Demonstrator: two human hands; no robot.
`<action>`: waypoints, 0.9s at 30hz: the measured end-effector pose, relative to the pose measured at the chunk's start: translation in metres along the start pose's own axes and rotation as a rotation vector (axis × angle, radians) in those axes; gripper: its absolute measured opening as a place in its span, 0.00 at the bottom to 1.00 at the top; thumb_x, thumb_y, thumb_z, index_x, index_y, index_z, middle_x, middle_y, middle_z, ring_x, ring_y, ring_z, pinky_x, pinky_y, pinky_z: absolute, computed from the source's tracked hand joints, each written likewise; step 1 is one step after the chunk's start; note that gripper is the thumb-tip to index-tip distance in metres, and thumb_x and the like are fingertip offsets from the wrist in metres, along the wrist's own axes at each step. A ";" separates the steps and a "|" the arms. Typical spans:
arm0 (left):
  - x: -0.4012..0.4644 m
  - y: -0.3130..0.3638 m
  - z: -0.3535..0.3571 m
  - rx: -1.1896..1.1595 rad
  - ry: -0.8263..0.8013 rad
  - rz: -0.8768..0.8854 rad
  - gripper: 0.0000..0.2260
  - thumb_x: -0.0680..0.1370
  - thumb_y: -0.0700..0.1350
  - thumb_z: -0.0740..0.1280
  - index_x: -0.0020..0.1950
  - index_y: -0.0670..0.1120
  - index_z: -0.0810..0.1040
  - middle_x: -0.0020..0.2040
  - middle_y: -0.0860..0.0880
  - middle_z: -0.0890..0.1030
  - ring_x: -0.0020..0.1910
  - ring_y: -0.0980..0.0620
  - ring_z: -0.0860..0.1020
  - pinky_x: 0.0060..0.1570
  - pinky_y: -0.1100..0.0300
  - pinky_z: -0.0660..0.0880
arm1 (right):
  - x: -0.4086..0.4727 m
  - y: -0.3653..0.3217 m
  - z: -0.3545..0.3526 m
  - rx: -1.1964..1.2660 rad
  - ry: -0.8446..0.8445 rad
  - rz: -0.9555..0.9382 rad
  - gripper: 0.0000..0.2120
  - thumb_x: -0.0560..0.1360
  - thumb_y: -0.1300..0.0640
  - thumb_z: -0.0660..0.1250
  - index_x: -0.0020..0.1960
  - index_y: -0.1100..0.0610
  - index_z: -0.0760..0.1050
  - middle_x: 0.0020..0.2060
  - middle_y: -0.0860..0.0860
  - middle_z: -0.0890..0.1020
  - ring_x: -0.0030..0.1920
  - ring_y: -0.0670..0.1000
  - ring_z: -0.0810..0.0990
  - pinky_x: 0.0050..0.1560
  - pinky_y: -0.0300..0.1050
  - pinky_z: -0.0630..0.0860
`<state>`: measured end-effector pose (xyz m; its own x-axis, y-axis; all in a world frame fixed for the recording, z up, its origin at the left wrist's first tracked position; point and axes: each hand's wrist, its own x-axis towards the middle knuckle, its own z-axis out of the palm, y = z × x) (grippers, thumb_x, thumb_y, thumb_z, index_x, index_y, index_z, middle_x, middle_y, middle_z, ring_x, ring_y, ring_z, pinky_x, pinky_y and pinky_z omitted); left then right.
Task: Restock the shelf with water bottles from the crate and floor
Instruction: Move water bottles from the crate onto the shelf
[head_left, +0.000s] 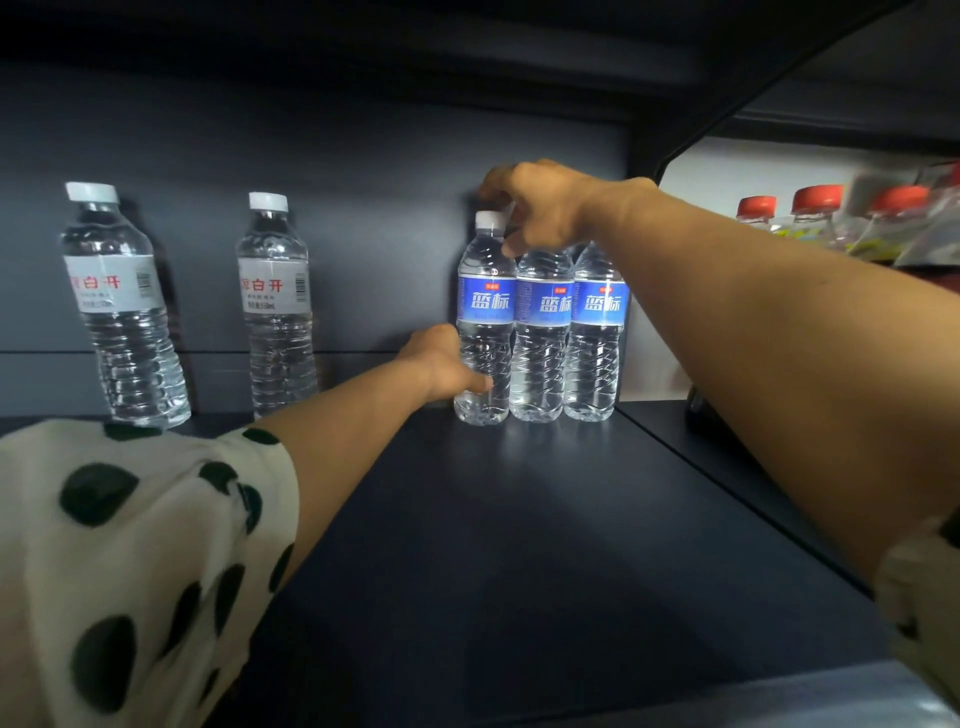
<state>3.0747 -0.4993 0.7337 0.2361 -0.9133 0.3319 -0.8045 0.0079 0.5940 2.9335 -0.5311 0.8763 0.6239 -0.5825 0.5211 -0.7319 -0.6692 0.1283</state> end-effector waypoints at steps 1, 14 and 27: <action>-0.004 0.005 -0.006 0.002 0.015 0.000 0.16 0.67 0.48 0.78 0.46 0.45 0.75 0.49 0.47 0.81 0.51 0.44 0.81 0.54 0.50 0.78 | -0.004 -0.001 -0.005 -0.003 0.005 0.000 0.29 0.67 0.56 0.76 0.66 0.52 0.70 0.57 0.53 0.79 0.57 0.56 0.78 0.59 0.52 0.75; -0.114 0.050 -0.089 0.072 0.077 0.050 0.35 0.69 0.48 0.77 0.72 0.42 0.67 0.65 0.45 0.76 0.62 0.46 0.75 0.63 0.57 0.71 | -0.096 -0.047 -0.053 -0.002 -0.128 -0.034 0.26 0.68 0.56 0.76 0.62 0.60 0.71 0.53 0.55 0.80 0.51 0.57 0.77 0.51 0.48 0.75; -0.320 0.033 -0.124 -0.113 -0.085 0.221 0.30 0.67 0.44 0.79 0.67 0.43 0.72 0.58 0.45 0.78 0.56 0.48 0.77 0.62 0.52 0.74 | -0.281 -0.171 -0.082 0.083 -0.231 0.079 0.30 0.68 0.53 0.76 0.65 0.60 0.68 0.56 0.54 0.76 0.52 0.54 0.75 0.53 0.47 0.73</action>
<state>3.0400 -0.1558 0.7385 0.0109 -0.9153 0.4027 -0.7640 0.2522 0.5939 2.8605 -0.2152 0.7776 0.6186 -0.7182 0.3187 -0.7619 -0.6474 0.0198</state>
